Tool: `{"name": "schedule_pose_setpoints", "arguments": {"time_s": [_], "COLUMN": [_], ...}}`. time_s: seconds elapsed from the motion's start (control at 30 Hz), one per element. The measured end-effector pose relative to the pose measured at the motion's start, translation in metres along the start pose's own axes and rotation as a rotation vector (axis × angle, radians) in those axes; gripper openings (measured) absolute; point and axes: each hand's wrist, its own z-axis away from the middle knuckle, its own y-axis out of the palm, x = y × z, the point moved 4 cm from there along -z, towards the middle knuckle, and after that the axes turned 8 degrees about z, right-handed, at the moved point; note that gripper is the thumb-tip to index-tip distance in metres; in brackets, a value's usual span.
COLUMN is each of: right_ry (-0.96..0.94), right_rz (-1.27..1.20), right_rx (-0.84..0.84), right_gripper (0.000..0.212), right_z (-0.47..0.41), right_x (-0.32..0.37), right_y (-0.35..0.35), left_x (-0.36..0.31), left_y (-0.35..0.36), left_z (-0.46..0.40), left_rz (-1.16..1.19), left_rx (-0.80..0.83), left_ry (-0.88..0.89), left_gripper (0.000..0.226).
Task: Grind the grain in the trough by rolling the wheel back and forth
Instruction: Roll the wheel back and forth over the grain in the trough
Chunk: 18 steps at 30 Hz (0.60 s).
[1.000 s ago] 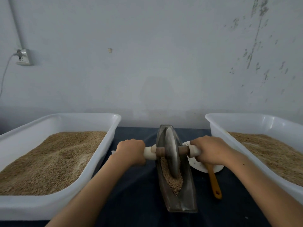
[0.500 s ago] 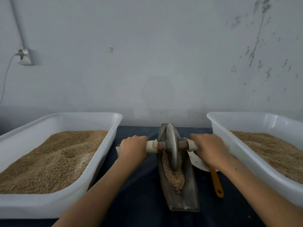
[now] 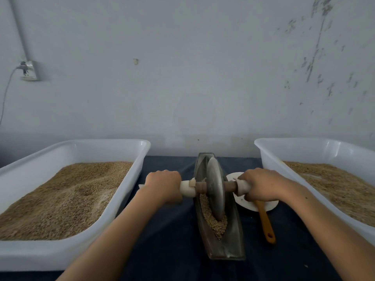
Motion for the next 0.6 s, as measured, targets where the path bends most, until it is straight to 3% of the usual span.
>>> {"name": "schedule_pose_setpoints", "arguments": {"time_s": [0.1,0.27,0.33,0.43,0.6], "right_ry": [0.004,0.054,0.057,0.049,0.020], "right_rz": [0.017,0.054,0.055,0.042,0.031], "right_rx": [-0.075,-0.441,-0.514,-0.490,-0.227], "right_gripper": [0.021,0.013,0.013,0.011,0.016], "right_z": [0.0016,0.0018,0.0013,0.0010,-0.0015], "right_x": [0.0028,0.0070,0.0065,0.0048,0.0033], "right_y": [-0.0002,0.0017,0.0033,0.0054,0.0015], "left_x": [0.0016,-0.0010,-0.0018,-0.0017,0.0002], "left_y": [0.0021,0.0035,0.0036,0.0037,0.0025], "left_z": [-0.0014,-0.0030,-0.0027,-0.0022,-0.0021], "left_rz": [0.026,0.040,0.056,0.057,0.022], "left_rx": [-0.018,-0.220,-0.276,-0.275,-0.117], "left_ry": [-0.007,-0.014,-0.007,0.003,0.007], "left_gripper": [0.036,0.022,0.019,0.021,0.031]}}
